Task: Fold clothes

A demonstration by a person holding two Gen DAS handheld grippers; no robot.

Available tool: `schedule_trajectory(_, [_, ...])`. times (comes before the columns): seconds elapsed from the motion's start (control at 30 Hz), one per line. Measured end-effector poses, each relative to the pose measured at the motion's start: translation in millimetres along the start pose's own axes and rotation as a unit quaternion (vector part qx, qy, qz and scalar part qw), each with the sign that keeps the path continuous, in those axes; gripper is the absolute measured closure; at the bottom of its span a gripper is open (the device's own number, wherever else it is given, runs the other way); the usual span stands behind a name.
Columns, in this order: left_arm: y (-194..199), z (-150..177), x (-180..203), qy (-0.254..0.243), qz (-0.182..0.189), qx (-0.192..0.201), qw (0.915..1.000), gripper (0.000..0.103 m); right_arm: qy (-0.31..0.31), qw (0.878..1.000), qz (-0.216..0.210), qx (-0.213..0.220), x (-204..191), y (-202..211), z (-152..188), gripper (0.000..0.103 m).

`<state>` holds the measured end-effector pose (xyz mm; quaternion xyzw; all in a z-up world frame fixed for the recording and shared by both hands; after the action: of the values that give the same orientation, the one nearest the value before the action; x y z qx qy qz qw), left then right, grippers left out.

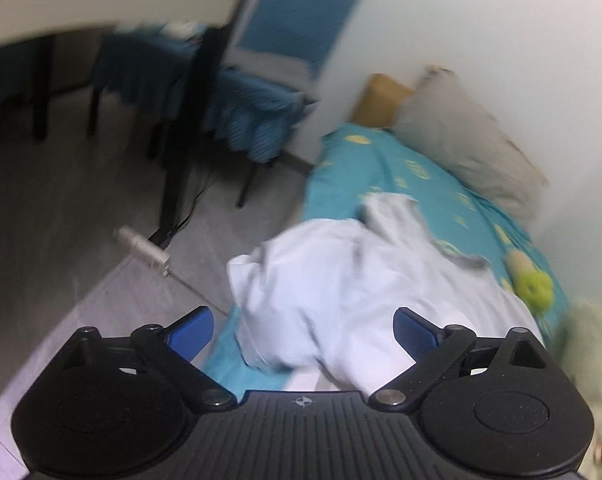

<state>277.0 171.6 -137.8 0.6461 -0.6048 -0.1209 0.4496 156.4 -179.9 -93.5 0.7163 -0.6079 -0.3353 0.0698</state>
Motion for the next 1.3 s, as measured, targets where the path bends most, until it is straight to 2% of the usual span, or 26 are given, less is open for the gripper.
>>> schedule_trajectory(0.17, [-56.3,-26.2,-33.3,0.068,-0.012,-0.006,0.9976,0.005,-0.018,1.0,0.003,-0.021,10.5,-34.6,-0.4,0.016])
schedule_trajectory(0.27, [-94.6,-34.2,-48.8,0.104,0.001,-0.016,0.9944,0.005,-0.019,0.999,0.01,-0.031,15.2,-56.2,-2.3,0.016])
schedule_trajectory(0.37, [-130.8,-39.3,-59.2,0.13,0.026,-0.04,0.9903,0.014,-0.019,0.999,0.017,-0.041,23.6,-75.1,-1.9,0.016])
schedule_trajectory(0.4, [-140.9,-40.3,-61.4,0.137,0.038,-0.051,0.9886,0.024,-0.021,0.999,0.021,-0.044,27.1,-81.1,-1.5,0.016])
schedule_trajectory(0.43, [-146.3,-41.3,-61.3,0.136,0.044,-0.057,0.9881,0.039,-0.022,0.998,0.024,-0.047,30.5,-87.2,-1.1,0.016])
schedule_trajectory(0.47, [-151.5,-42.3,-61.2,0.135,0.051,-0.062,0.9875,0.048,-0.029,0.998,0.026,-0.053,34.6,-93.4,-0.9,0.016])
schedule_trajectory(0.6, [-147.2,-55.5,-44.5,0.068,0.027,-0.052,0.996,0.096,-0.06,0.995,0.024,-0.071,47.7,-109.5,0.7,0.016])
schedule_trajectory(0.7, [-127.6,-77.4,-28.4,0.01,0.007,-0.022,0.9997,0.097,-0.063,0.995,0.026,-0.069,49.3,-106.6,1.8,0.016])
schedule_trajectory(0.83, [-98.5,-123.8,-5.1,-0.044,-0.013,0.034,0.9984,0.098,-0.061,0.996,0.03,-0.059,48.0,-94.0,3.6,0.016])
schedule_trajectory(0.9, [-97.1,-147.8,5.7,-0.063,-0.062,0.061,0.9942,0.098,-0.059,0.996,0.034,-0.057,47.6,-92.2,3.6,0.016])
schedule_trajectory(0.97, [-95.4,-171.7,16.5,-0.082,-0.112,0.087,0.9865,0.098,-0.054,0.996,0.04,-0.055,46.7,-92.6,3.0,0.016])
schedule_trajectory(1.03, [-107.9,-186.8,16.7,-0.09,-0.162,0.091,0.9785,0.097,-0.045,0.996,0.05,-0.052,47.2,-95.2,1.7,0.016])
schedule_trajectory(1.1, [-125.4,-190.2,12.7,-0.084,-0.185,0.075,0.9764,0.094,-0.038,0.996,0.059,-0.049,48.5,-98.0,0.7,0.016])
schedule_trajectory(1.17, [-133.5,-181.0,8.5,-0.08,-0.173,0.059,0.9798,0.086,-0.036,0.996,0.062,-0.048,50.1,-101.8,0.9,0.016])
schedule_trajectory(1.23, [-134.8,-168.4,4.9,-0.08,-0.165,0.041,0.9822,0.066,-0.037,0.996,0.062,-0.051,51.7,-106.9,1.1,0.016])
schedule_trajectory(1.3, [-128.9,-152.6,1.7,-0.085,-0.16,0.02,0.9832,0.059,-0.038,0.996,0.058,-0.055,52.3,-111.3,2.3,0.016])
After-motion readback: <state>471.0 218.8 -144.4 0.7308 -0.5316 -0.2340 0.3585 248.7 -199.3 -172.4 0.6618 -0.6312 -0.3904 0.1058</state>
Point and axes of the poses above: each gripper's, at about its wrist camera, not at the fingertips, and y roughly against the way its jaws point, x to its right, z to its underside, the point moved 5 cm from there along -y, roughly the way its jaws point, and after that the axes turned 9 degrees about -x, right-handed, at the moved point
